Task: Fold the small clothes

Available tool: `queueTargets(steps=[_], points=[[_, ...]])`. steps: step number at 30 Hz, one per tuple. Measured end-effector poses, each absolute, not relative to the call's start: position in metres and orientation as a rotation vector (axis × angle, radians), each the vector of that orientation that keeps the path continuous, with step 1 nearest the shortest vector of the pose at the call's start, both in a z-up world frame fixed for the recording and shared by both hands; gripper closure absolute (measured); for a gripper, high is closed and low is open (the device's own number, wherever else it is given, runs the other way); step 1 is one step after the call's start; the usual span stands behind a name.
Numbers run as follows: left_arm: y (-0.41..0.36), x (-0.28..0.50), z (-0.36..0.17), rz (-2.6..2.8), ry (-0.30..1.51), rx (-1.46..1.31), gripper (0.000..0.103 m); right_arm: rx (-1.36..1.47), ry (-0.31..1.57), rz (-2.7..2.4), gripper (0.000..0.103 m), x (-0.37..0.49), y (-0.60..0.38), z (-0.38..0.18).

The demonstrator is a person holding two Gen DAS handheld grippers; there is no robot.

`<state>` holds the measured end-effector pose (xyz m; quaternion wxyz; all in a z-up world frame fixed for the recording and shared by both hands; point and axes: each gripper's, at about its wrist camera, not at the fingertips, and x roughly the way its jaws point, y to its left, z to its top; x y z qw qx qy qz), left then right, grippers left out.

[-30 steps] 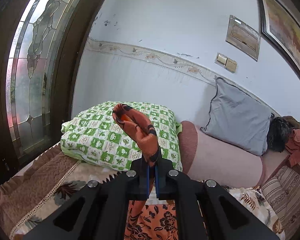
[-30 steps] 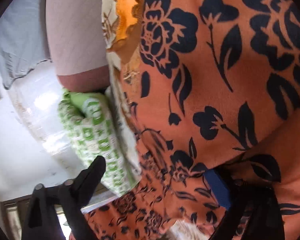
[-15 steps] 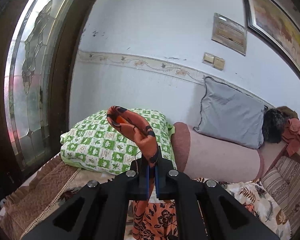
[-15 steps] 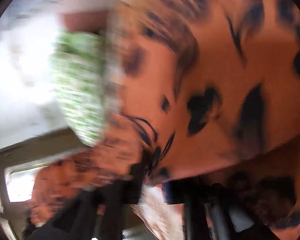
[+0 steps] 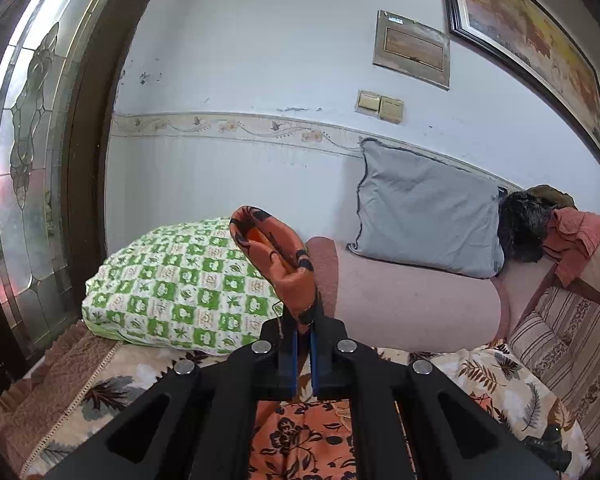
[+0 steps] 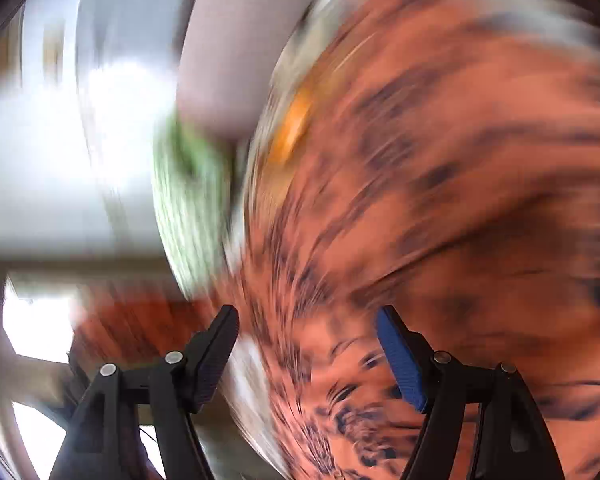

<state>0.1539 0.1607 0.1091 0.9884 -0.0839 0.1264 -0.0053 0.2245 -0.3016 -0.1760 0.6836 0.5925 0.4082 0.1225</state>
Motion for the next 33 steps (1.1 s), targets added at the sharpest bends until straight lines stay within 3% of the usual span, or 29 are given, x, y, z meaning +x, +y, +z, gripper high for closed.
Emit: queueTargets(steps=[4,5,7,8,11,14,16,17,18,19,24,28,33], points=[[0.149,0.152,0.106,-0.016,0.261,-0.158,0.100,1.499,0.776,0.193,0.029,0.220,-0.336,-0.196],[0.149,0.151,0.106,-0.015,0.264,-0.168,0.100,1.490,0.750,0.163,0.035,0.224,-0.339,-0.193],[0.147,0.149,0.104,-0.015,0.267,-0.173,0.100,1.468,0.704,0.067,0.079,0.229,-0.348,-0.186],[0.146,0.148,0.103,-0.012,0.267,-0.164,0.100,1.452,0.696,0.033,0.091,0.225,-0.358,-0.183],[0.143,0.150,0.097,-0.013,0.273,-0.151,0.100,1.304,0.630,-0.105,0.092,0.209,-0.376,-0.164],[0.138,0.155,0.089,-0.028,0.292,-0.159,0.100,1.354,0.831,-0.072,0.084,0.218,-0.370,-0.193],[0.134,0.157,0.085,-0.032,0.299,-0.150,0.100,1.277,0.859,-0.009,0.080,0.212,-0.363,-0.179],[0.133,0.158,0.083,-0.036,0.301,-0.148,0.100,1.243,0.871,-0.002,0.062,0.210,-0.365,-0.173],[0.131,0.159,0.082,-0.039,0.301,-0.148,0.100,1.223,0.886,0.021,0.033,0.205,-0.363,-0.163],[0.130,0.160,0.082,-0.044,0.302,-0.149,0.100,1.222,0.876,0.046,0.023,0.199,-0.360,-0.150],[0.109,0.165,0.080,-0.078,0.315,-0.131,0.100,0.993,0.790,0.167,0.021,0.225,-0.344,-0.089],[0.071,0.172,0.086,-0.109,0.330,-0.089,0.100,0.991,0.813,0.171,0.020,0.227,-0.359,-0.096],[-0.034,0.184,0.083,-0.238,0.376,-0.033,0.100,0.979,0.786,0.167,0.020,0.189,-0.381,-0.110]])
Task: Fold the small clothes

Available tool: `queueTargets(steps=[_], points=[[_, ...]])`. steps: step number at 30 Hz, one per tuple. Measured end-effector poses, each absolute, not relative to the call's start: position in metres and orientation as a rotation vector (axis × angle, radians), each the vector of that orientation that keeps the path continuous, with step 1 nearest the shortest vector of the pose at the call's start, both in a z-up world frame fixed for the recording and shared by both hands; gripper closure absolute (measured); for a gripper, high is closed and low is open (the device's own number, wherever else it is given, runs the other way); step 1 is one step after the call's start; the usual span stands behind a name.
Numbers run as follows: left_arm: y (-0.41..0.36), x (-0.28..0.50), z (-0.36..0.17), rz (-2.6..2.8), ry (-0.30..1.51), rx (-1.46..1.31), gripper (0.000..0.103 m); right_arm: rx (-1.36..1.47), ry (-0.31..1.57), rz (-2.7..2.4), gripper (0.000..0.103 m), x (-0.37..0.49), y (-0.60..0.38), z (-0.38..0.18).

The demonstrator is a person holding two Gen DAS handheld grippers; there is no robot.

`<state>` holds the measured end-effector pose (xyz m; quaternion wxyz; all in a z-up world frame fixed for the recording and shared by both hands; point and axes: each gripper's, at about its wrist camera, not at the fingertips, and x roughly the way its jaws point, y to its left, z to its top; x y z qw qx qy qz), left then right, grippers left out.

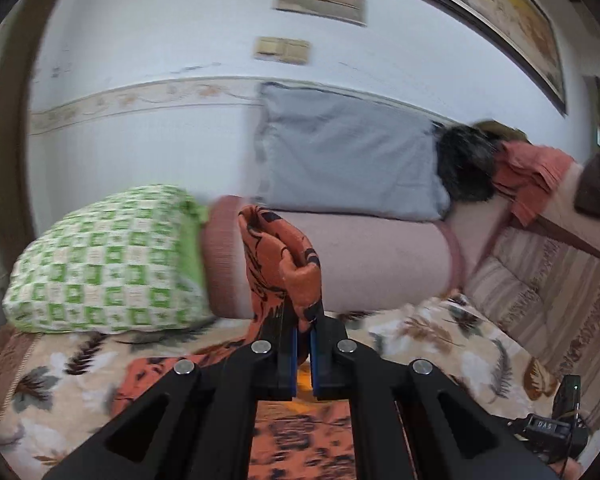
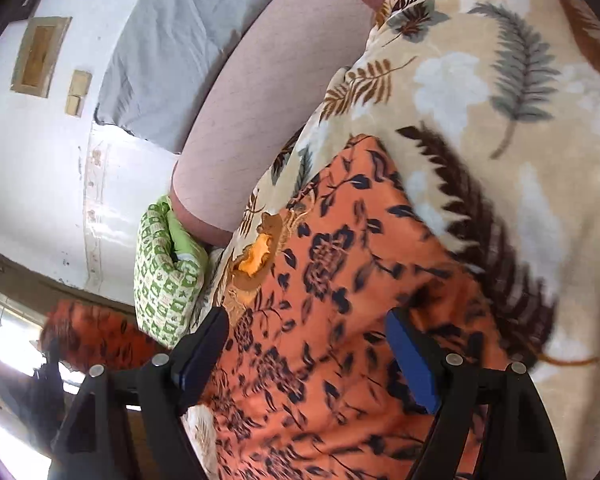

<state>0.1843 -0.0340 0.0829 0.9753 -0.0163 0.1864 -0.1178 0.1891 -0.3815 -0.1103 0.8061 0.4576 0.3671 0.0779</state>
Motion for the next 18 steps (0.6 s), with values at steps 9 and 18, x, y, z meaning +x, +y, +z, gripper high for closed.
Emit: queueTargets(steps=[9,18], points=[[-0.240,0.232,-0.076,-0.607,0.979,0.023,0.043,1.003,0.743,0.024,0.017,0.147,-0.457,-0.127],[-0.048,0.194,-0.072,-0.279,0.779,0.063,0.032,0.895,0.784,0.134,0.017,0.175,-0.434,-0.108]])
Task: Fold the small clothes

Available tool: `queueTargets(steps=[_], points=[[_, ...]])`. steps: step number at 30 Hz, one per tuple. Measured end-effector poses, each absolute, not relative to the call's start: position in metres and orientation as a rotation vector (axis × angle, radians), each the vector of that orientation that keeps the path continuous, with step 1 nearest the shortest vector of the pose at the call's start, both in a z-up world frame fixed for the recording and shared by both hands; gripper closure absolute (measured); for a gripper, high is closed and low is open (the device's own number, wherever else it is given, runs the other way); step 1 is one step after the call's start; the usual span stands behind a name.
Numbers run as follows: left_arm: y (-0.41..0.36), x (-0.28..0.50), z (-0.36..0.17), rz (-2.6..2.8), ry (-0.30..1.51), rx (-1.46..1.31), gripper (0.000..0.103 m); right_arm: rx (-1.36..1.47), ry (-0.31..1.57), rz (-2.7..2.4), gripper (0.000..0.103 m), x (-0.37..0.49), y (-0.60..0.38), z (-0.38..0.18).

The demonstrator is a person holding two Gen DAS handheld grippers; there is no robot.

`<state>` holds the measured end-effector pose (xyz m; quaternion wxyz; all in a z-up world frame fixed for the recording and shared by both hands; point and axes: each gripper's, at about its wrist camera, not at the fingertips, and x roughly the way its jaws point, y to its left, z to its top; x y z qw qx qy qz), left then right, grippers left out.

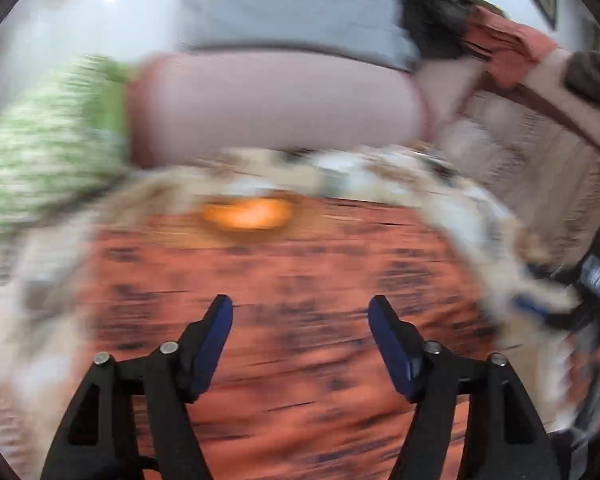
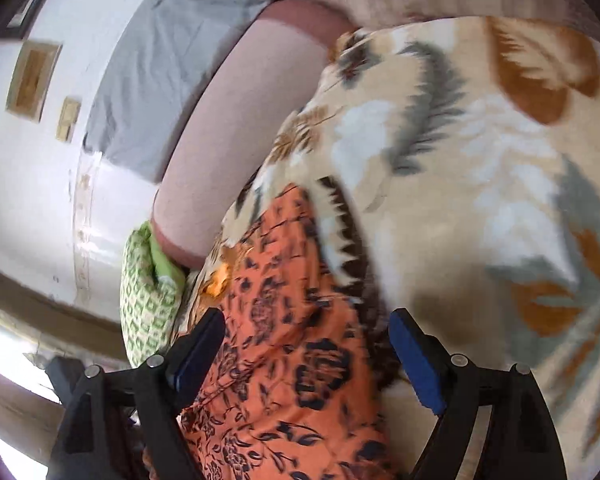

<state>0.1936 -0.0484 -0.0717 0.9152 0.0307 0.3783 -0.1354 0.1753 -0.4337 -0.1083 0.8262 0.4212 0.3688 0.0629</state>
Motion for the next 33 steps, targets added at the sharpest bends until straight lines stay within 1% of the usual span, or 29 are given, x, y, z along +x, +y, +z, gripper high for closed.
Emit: queueTargets(steps=[1,4,6,7,9,10,14,17,18,19,21,22,23,25,26,27,28,29,30,31,32,33], points=[[-0.021,0.194,-0.078,-0.209,0.786,0.068,0.032,0.835,0.796,0.143,0.017,0.192,-0.423,-0.104],[0.053,0.208,-0.103,-0.086,0.886,-0.022,0.032,0.653,0.882,0.070,0.017,0.234,-0.399,-0.105],[0.082,0.215,-0.115,-0.045,0.903,-0.041,0.032,0.496,0.957,0.012,0.017,0.263,-0.380,-0.111],[0.091,0.220,-0.120,-0.044,0.916,-0.029,0.032,0.438,0.963,-0.011,0.017,0.270,-0.373,-0.113],[0.095,0.227,-0.127,-0.074,0.945,0.005,0.032,0.378,0.972,-0.054,0.017,0.278,-0.365,-0.114],[0.092,0.226,-0.128,-0.103,0.943,0.039,0.032,0.395,0.973,-0.044,0.017,0.278,-0.364,-0.115],[0.071,0.198,-0.132,-0.220,0.889,0.263,0.032,0.376,0.960,-0.051,0.017,0.273,-0.357,-0.113],[0.063,0.196,-0.148,-0.216,0.919,0.394,0.033,0.369,0.950,-0.056,0.017,0.270,-0.357,-0.108],[0.062,0.198,-0.152,-0.184,0.922,0.432,0.043,0.363,0.948,-0.062,0.017,0.271,-0.357,-0.106],[0.064,0.203,-0.152,-0.170,0.937,0.414,0.056,0.363,0.948,-0.069,0.017,0.271,-0.358,-0.105],[0.082,0.212,-0.143,-0.125,0.939,0.273,0.064,0.375,0.955,-0.066,0.017,0.270,-0.358,-0.105],[0.087,0.214,-0.139,-0.093,0.926,0.251,0.072,0.372,0.957,-0.062,0.017,0.270,-0.357,-0.104],[0.093,0.214,-0.137,-0.067,0.914,0.227,0.076,0.356,0.957,-0.060,0.017,0.270,-0.355,-0.103],[0.114,0.212,-0.135,-0.004,0.893,0.095,0.089,0.351,0.957,-0.060,0.017,0.269,-0.354,-0.101],[0.130,0.209,-0.139,0.050,0.896,0.007,0.089,0.359,0.954,-0.056,0.017,0.269,-0.354,-0.100],[0.146,0.205,-0.147,0.089,0.919,-0.095,0.089,0.370,0.953,-0.049,0.017,0.269,-0.353,-0.100],[0.155,0.202,-0.157,0.097,0.960,-0.166,0.084,0.379,0.960,-0.041,0.017,0.270,-0.352,-0.101],[0.160,0.199,-0.162,0.084,0.971,-0.201,0.083,0.381,0.973,-0.038,0.017,0.272,-0.351,-0.104],[0.158,0.193,-0.158,0.066,0.938,-0.183,0.078,0.381,0.985,-0.035,0.017,0.274,-0.351,-0.106],[0.154,0.191,-0.154,0.048,0.933,-0.148,0.065,0.379,0.996,-0.031,0.017,0.277,-0.350,-0.109],[0.151,0.190,-0.149,0.024,0.935,-0.121,0.058,0.377,0.997,-0.031,0.017,0.277,-0.350,-0.110],[0.147,0.187,-0.138,-0.002,0.917,-0.084,0.053,0.380,0.993,-0.030,0.017,0.278,-0.351,-0.110]])
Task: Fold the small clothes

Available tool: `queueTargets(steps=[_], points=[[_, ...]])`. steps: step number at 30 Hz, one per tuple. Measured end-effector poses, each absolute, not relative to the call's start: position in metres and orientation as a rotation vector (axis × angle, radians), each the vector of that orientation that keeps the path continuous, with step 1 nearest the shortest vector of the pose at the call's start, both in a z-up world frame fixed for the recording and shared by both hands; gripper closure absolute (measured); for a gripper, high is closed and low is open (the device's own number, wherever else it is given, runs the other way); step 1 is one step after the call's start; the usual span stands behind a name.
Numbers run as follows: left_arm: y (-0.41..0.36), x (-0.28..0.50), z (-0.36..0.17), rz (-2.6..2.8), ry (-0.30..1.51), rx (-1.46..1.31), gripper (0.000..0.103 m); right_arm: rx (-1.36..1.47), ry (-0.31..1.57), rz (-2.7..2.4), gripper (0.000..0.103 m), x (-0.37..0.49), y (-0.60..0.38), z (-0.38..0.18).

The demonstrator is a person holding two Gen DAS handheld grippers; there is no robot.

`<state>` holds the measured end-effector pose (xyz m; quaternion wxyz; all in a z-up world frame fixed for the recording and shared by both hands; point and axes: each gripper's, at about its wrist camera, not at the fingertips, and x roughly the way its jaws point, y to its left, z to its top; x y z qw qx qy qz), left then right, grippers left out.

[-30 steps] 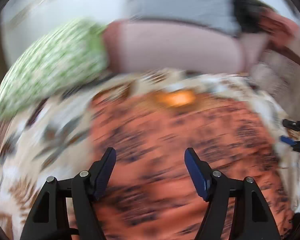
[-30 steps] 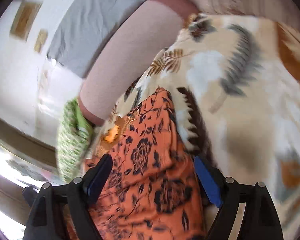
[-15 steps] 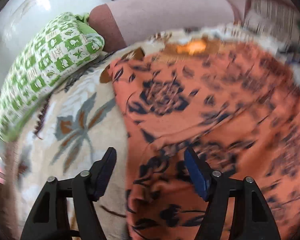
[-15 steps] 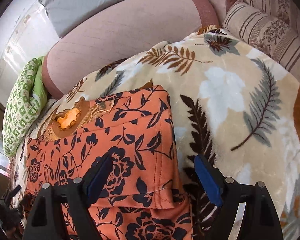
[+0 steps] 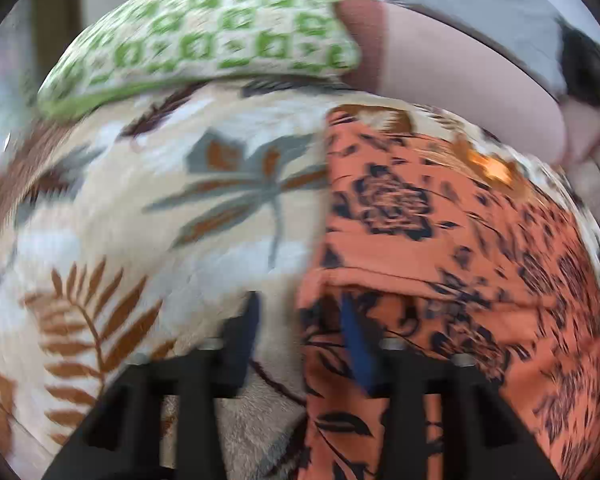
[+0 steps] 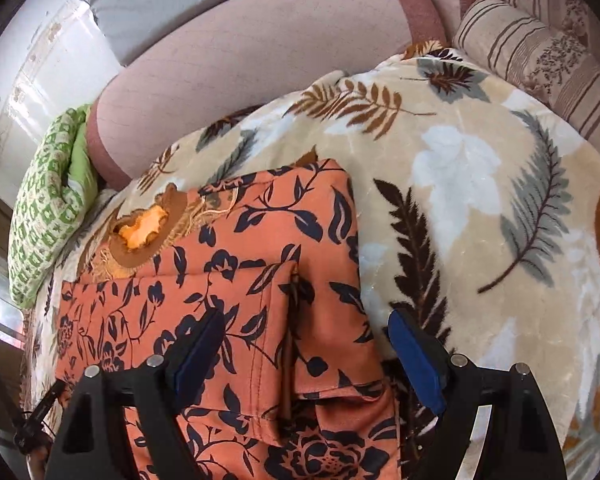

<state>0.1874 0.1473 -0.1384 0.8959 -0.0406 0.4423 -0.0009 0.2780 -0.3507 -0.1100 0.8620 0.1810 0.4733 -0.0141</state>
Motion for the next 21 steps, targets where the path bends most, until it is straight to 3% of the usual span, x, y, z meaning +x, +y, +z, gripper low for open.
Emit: queueTargets(steps=[6,10,11,12,13,14,15,21], points=[[0.129,0.198,-0.088,-0.079,0.750,0.077,0.041,0.443,1.013,0.036,0.017,0.288,-0.352,-0.112],[0.117,0.246,-0.117,-0.106,0.867,0.127,0.041,0.452,1.068,0.090,0.017,0.309,-0.341,-0.124],[0.113,0.249,-0.126,-0.099,0.898,0.128,0.041,0.444,1.098,0.095,0.023,0.314,-0.337,-0.129],[0.113,0.254,-0.139,-0.091,0.930,0.131,0.041,0.386,1.148,0.074,0.043,0.321,-0.330,-0.136],[0.113,0.254,-0.145,-0.082,0.944,0.135,0.041,0.305,1.155,0.053,0.052,0.323,-0.324,-0.135],[0.112,0.251,-0.150,-0.073,0.943,0.130,0.041,0.256,1.156,0.057,0.071,0.323,-0.319,-0.133],[0.113,0.247,-0.152,-0.074,0.929,0.113,0.041,0.198,1.153,0.071,0.084,0.323,-0.315,-0.128],[0.119,0.241,-0.148,-0.069,0.891,0.102,0.041,-0.063,0.927,0.009,0.092,0.307,-0.283,-0.067]])
